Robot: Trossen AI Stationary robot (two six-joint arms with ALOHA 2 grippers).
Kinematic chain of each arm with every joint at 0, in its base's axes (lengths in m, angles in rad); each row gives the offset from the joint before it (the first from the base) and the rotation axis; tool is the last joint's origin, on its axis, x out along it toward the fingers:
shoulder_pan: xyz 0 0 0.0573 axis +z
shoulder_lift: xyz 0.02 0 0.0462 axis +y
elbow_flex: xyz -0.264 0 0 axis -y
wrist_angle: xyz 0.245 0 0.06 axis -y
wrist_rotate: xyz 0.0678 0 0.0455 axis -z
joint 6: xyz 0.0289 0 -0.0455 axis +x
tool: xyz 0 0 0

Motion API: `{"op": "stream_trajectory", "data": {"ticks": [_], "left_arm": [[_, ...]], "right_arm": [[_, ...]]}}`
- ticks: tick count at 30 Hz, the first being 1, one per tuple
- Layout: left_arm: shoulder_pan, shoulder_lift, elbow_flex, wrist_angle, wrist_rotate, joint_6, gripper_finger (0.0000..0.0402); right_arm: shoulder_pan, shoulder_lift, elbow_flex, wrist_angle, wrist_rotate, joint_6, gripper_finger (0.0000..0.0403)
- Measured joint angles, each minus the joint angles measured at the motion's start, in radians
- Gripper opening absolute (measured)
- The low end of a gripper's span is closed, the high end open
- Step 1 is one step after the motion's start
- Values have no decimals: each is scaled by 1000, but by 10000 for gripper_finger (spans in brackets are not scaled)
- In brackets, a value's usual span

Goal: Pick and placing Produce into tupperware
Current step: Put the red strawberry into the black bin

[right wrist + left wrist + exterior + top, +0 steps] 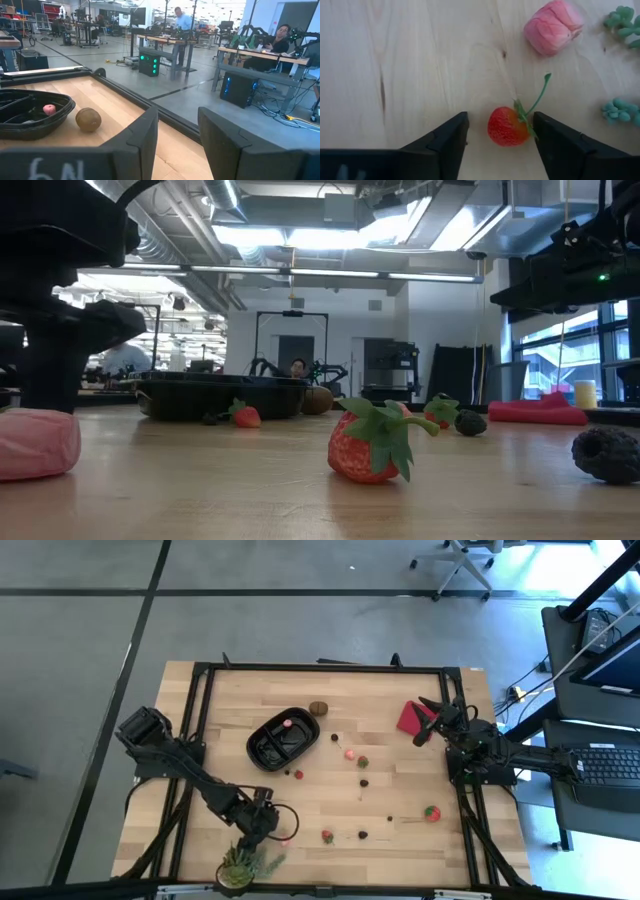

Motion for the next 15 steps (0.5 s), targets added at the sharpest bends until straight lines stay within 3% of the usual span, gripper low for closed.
{"op": "stream_trajectory", "data": {"ticks": [15], "left_arm": [[8,-3,-1,-6,-9,0,77]], "right_arm": [[0,0,0,0,0,-2,142]]}}
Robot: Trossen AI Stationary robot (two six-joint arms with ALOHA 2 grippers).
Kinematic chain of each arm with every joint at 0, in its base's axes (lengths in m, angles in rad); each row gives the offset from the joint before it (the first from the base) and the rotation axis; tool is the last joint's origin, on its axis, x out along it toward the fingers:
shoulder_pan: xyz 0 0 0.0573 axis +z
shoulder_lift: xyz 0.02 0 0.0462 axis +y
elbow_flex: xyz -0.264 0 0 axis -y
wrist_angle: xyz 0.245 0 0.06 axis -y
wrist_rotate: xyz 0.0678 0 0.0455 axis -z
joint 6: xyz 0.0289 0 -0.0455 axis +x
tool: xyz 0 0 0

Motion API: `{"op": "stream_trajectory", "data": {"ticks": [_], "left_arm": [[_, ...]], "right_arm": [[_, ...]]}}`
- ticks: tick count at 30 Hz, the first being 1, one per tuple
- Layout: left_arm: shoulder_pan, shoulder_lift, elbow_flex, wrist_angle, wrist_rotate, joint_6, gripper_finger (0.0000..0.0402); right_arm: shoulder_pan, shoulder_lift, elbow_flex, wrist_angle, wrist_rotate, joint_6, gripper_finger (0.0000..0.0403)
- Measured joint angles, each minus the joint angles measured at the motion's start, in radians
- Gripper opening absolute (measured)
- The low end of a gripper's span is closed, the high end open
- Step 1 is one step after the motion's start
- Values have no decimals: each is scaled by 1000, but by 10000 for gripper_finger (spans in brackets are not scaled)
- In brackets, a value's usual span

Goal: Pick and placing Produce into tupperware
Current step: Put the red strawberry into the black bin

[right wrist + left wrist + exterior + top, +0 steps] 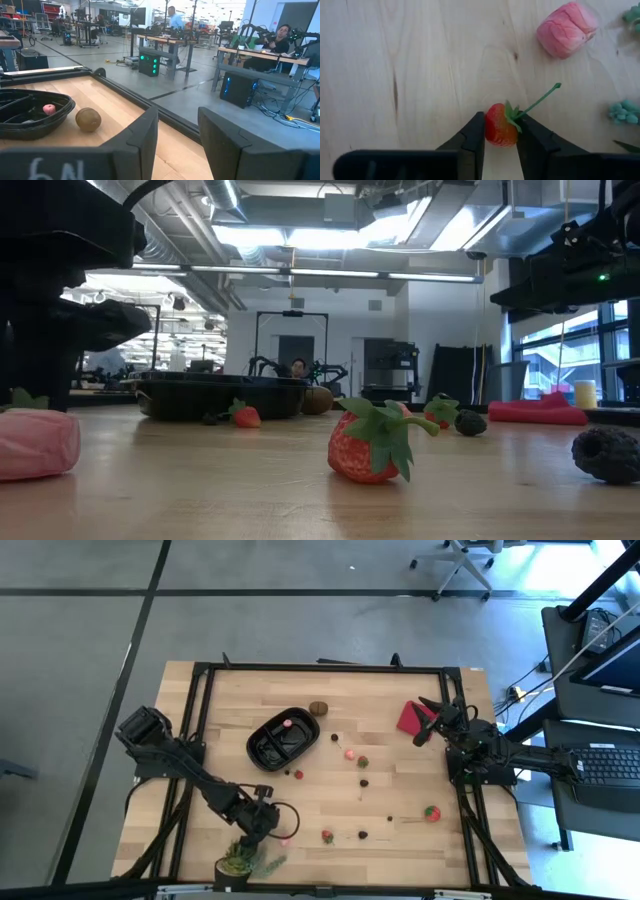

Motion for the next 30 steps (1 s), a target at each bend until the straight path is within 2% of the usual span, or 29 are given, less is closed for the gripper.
{"op": "stream_trajectory", "data": {"ticks": [7,14,18,25,30], "left_arm": [[4,-31,-2,-47,-25,0,85],[24,-142,-2,-143,-56,1,74],[51,-231,-2,-226,-127,1,77],[163,-382,-1,-301,-332,1,82],[277,-450,0,-293,-372,-1,75]], "right_arm": [[0,0,0,0,0,0,142],[0,0,0,1,0,2,142],[0,0,0,2,0,2,142],[0,0,0,1,0,0,142],[0,0,0,1,0,0,142]]}}
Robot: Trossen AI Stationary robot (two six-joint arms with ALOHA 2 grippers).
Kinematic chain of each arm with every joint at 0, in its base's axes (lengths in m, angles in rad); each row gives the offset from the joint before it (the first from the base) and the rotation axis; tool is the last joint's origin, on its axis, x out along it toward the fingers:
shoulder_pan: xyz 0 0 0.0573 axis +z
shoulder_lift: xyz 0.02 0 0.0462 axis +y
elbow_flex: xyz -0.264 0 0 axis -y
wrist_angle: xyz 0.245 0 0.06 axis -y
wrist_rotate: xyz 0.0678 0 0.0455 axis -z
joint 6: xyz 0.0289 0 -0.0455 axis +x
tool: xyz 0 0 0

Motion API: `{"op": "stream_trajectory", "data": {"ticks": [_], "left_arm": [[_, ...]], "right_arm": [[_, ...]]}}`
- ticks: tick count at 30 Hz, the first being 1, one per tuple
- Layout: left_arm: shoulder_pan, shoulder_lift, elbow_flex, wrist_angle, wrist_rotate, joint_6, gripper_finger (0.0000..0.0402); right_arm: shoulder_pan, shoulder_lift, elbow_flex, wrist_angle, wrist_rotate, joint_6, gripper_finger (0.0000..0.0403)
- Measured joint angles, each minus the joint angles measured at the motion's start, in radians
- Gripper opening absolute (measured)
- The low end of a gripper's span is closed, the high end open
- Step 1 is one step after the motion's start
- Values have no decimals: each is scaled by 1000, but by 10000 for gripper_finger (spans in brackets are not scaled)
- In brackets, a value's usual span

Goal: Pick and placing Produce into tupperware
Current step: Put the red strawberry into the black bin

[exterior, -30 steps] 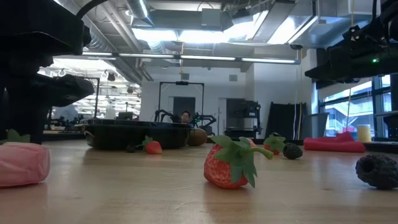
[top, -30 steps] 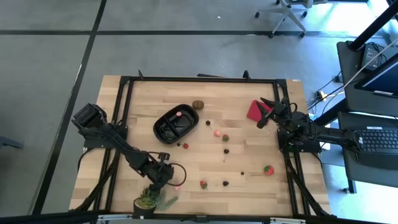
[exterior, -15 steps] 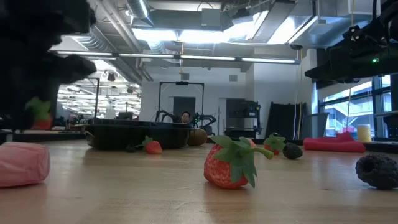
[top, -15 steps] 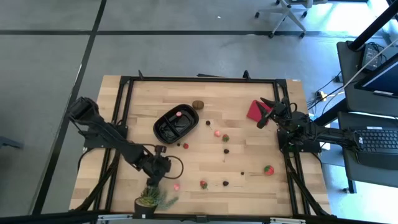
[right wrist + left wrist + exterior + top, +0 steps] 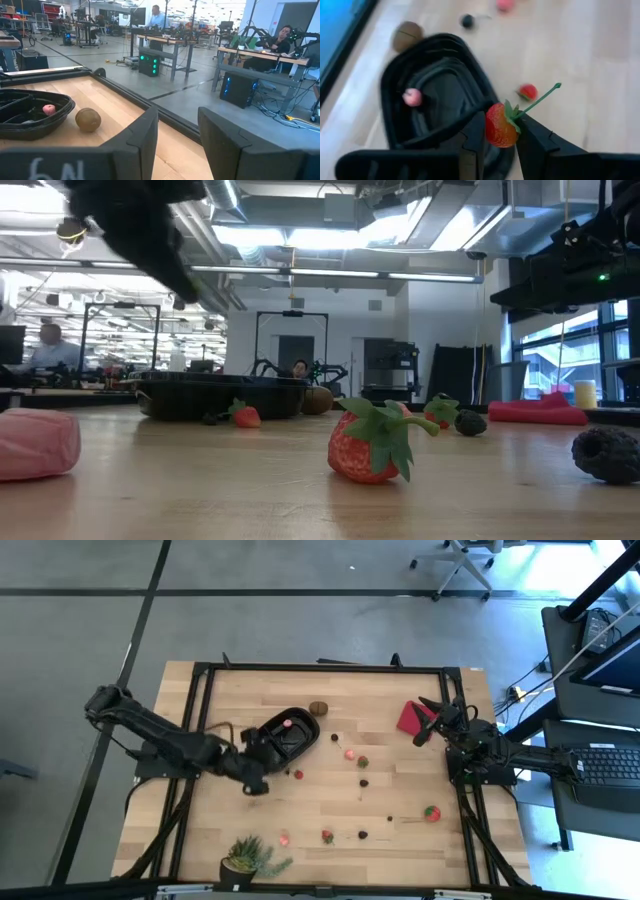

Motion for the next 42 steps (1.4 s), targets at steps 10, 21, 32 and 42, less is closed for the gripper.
{"op": "stream_trajectory", "data": {"ticks": [10,21,32,42], "left_arm": [[179,-11,0,11,50,-33,77],[261,-11,0,5,104,-94,91],[314,-11,0,5,151,-82,80],[367,-11,0,14,172,-101,76]], "right_arm": [[0,0,0,0,0,-1,142],[0,0,0,0,0,-4,142],[0,0,0,0,0,-5,142],[0,0,0,0,0,-5,142]]}}
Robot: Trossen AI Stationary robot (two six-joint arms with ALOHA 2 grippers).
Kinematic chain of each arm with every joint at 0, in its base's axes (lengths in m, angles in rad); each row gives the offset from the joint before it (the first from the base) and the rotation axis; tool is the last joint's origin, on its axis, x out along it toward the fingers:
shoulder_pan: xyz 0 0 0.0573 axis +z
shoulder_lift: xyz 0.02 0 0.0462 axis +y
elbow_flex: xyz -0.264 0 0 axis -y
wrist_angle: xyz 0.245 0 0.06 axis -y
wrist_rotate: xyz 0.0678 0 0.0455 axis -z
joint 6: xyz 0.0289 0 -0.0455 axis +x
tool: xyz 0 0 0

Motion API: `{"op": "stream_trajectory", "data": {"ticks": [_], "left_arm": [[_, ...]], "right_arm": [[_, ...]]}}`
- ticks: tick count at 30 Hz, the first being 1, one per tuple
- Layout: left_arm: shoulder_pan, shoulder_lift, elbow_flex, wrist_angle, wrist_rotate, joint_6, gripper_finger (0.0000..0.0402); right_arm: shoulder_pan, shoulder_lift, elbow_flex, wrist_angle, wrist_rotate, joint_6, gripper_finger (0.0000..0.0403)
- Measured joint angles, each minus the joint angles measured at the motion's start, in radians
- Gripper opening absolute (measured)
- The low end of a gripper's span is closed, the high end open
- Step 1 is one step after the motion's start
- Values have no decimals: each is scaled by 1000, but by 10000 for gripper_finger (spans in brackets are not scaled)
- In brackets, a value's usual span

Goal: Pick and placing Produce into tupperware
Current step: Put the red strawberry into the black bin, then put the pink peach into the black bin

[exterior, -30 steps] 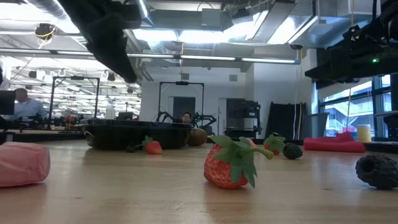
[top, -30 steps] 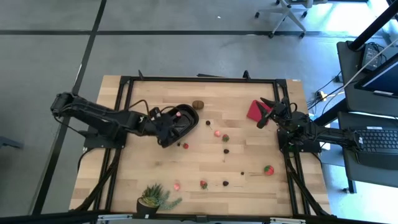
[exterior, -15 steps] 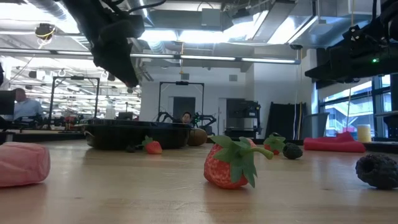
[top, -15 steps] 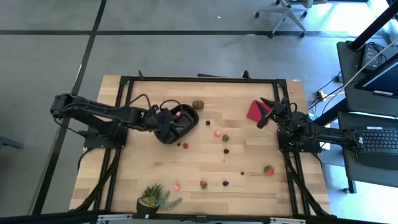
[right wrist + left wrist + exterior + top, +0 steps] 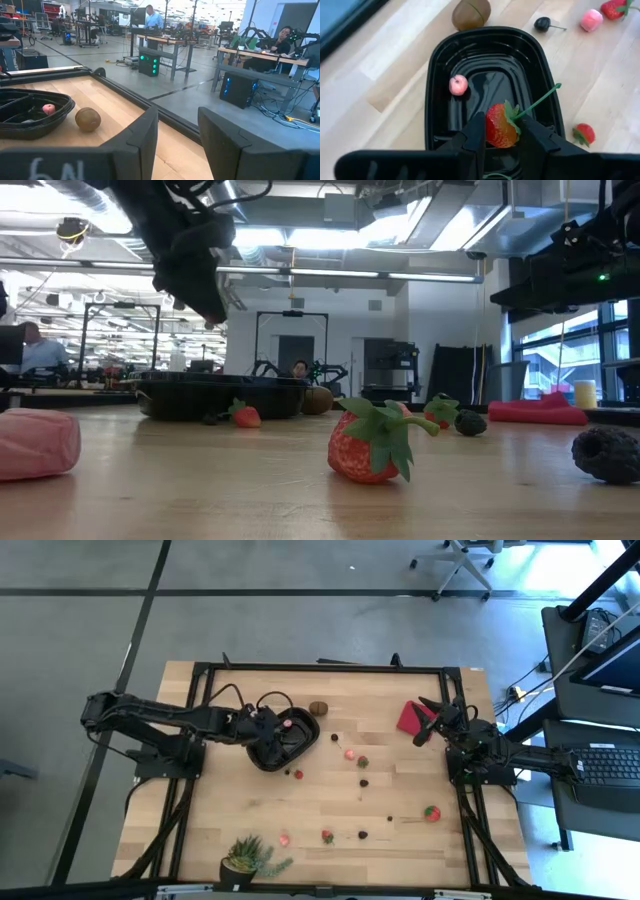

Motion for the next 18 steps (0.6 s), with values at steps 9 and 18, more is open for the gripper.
{"op": "stream_trajectory", "data": {"ticks": [9,18], "left_arm": [[70,0,0,63,46,-55,121],[125,0,0,67,45,-54,113]], "right_arm": [[0,0,0,0,0,2,142],[0,0,0,0,0,2,142]]}}
